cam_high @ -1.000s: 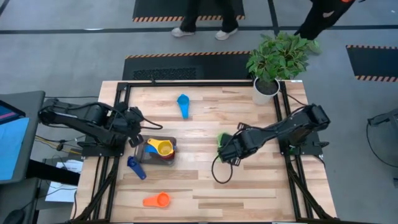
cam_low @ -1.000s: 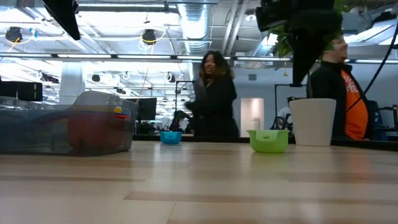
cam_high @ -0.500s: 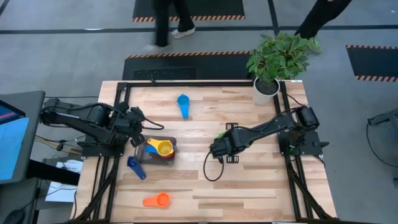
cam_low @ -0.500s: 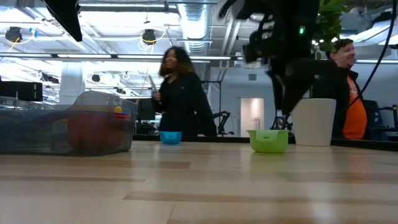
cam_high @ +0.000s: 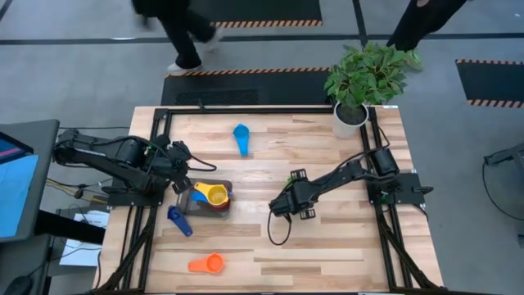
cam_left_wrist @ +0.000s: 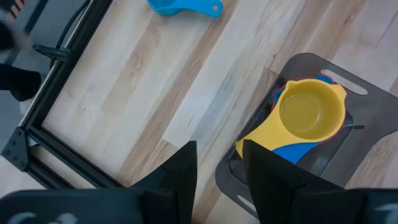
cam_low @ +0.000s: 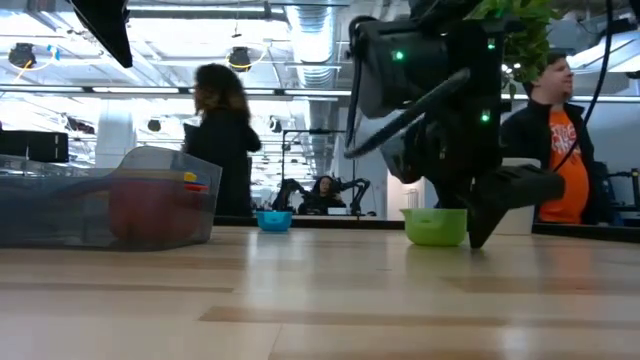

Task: Nest measuring cups in basket
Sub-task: Stack the green measuring cup on top of the yellow measuring cup in the black bin

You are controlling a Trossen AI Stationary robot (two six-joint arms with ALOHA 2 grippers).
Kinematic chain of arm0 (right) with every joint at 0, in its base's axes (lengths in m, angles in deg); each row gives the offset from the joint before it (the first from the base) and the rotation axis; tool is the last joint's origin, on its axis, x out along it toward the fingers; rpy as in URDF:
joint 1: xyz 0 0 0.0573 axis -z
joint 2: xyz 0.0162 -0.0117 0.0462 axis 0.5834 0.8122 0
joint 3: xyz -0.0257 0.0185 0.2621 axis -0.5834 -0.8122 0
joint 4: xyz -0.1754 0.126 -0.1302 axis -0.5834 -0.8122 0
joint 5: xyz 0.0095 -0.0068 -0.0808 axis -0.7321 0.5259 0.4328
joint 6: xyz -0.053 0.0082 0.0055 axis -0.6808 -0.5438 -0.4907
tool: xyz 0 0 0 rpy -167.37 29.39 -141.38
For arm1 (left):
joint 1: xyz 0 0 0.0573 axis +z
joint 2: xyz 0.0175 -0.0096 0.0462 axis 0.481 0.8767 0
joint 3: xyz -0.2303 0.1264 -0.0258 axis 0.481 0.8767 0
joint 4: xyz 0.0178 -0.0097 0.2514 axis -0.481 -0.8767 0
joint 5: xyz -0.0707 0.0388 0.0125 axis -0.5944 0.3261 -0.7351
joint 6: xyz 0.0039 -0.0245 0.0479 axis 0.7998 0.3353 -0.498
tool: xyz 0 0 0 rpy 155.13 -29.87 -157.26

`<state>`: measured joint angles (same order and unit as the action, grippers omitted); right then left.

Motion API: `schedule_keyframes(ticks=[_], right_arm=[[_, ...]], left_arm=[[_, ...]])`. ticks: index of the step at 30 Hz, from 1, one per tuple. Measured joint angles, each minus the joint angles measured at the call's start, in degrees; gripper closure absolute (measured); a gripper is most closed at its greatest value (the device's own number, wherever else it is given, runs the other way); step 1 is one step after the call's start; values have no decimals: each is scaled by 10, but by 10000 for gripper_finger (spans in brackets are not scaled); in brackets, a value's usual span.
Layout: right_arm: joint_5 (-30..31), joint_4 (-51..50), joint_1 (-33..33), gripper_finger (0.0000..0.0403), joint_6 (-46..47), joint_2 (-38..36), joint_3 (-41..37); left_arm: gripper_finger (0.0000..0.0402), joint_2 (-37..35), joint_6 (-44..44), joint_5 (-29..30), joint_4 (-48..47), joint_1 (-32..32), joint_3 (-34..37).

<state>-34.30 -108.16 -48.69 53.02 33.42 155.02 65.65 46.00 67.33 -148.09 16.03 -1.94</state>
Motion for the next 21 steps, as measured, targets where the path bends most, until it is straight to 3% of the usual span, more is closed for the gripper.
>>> schedule_keyframes(ticks=[7, 15, 21], right_arm=[[2, 3, -1, 222, -2, 19, 16], [-7, 27, 18, 380, -14, 22, 60], [-8, 42, 44, 386, -23, 22, 131]], left_arm=[[284, 0, 0, -2, 0, 0, 0], [284, 0, 0, -1, 16, 0, 0], [284, 0, 0, -1, 26, 0, 0]])
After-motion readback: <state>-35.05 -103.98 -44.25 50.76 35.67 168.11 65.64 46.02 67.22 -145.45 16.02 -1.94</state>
